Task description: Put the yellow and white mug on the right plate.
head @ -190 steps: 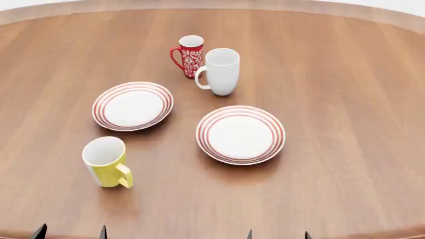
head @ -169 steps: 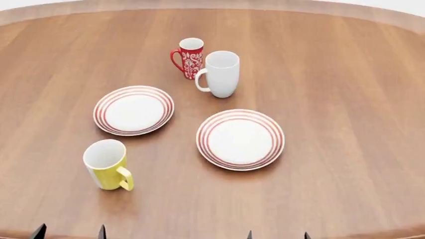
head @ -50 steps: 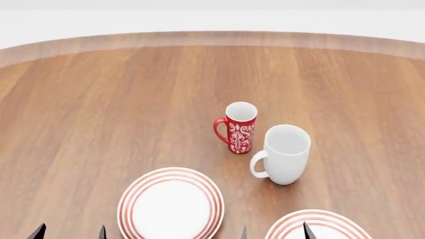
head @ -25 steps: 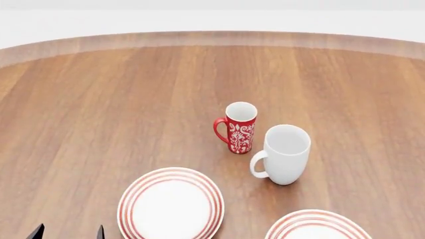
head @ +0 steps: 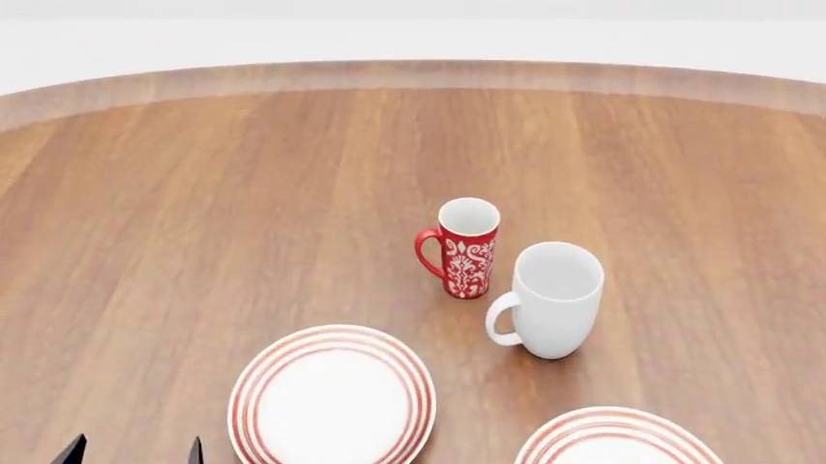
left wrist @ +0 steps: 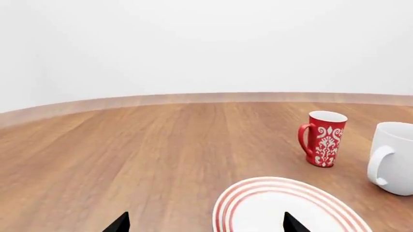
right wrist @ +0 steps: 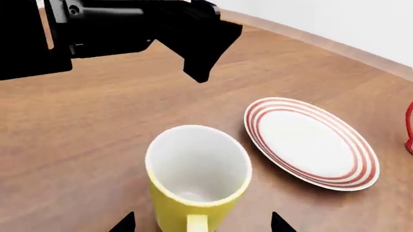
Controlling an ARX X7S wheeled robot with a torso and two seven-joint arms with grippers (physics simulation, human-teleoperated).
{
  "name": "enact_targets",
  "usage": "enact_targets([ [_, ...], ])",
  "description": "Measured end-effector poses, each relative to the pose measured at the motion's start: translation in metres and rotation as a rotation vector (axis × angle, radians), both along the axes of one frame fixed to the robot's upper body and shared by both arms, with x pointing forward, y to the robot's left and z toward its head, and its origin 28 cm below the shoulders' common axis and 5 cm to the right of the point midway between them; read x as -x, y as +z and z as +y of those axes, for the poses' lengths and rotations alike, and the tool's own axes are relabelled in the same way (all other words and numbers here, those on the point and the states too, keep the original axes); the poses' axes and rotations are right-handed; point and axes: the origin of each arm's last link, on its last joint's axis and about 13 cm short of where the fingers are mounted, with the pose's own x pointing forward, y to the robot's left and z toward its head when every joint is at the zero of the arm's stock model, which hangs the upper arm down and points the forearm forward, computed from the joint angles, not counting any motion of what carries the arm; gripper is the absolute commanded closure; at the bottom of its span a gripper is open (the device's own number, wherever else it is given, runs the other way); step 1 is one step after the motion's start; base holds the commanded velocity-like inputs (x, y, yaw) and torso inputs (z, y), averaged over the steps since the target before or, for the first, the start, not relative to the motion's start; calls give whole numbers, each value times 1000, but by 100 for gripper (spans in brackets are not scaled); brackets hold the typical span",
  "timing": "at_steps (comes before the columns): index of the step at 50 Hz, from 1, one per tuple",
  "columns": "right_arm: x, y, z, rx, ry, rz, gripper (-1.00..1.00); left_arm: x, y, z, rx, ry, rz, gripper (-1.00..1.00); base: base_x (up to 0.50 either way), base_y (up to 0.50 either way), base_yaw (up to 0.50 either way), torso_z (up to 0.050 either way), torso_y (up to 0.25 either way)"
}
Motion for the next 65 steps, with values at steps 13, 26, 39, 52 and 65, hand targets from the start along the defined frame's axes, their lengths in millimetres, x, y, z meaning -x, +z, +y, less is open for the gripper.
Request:
enact_targets([
  [13,2,-10,5,8,47,47,-100,0,0,0,-2,-2,1,-100,0,0,0,0,0],
  [26,-7,-16,5,-31,-2,111,-100,0,-1,0,-3,-2,2,-100,0,0,0,0,0],
  [39,-13,-27,10,-30,-32,171,-100,0,-2,0,-2,-3,3,-100,0,0,0,0,0],
  [52,-17,-42,18,14,-70,208,-100,0,-1,0,-1,-3,2,-100,0,0,0,0,0],
  [65,-19,-48,23,20,-91,218,100,0,-1,0,-1,-3,-1,-100,0,0,0,0,0],
])
